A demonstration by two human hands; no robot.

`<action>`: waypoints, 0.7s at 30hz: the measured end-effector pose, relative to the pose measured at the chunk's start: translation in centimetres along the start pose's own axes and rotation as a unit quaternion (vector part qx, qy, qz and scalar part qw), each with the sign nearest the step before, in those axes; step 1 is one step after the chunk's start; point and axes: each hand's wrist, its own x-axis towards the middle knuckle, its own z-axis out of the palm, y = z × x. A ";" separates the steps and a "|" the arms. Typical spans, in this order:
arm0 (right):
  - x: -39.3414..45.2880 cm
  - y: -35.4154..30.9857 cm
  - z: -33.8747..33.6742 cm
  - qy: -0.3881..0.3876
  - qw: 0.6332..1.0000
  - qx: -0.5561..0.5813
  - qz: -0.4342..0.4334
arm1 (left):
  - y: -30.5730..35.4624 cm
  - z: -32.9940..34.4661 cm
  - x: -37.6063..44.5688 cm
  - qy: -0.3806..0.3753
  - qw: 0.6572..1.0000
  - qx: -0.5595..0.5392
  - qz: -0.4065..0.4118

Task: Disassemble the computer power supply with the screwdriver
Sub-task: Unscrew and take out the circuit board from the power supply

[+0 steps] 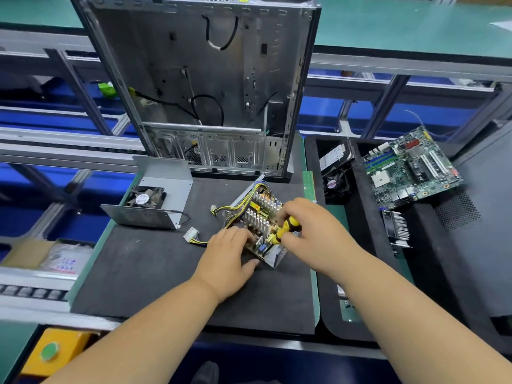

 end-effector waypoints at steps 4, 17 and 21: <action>0.0 0.1 0.0 -0.010 1.000 0.003 -0.007 | 0.4 0.1 -0.1 0.009 0.999 -0.024 -0.024; -0.9 1.7 -4.7 0.153 0.958 0.241 0.035 | 4.3 -3.2 3.1 0.080 0.940 -0.294 -0.150; -2.0 2.8 -5.7 0.189 0.937 0.289 0.053 | 6.0 -3.8 4.2 0.079 0.934 -0.314 -0.149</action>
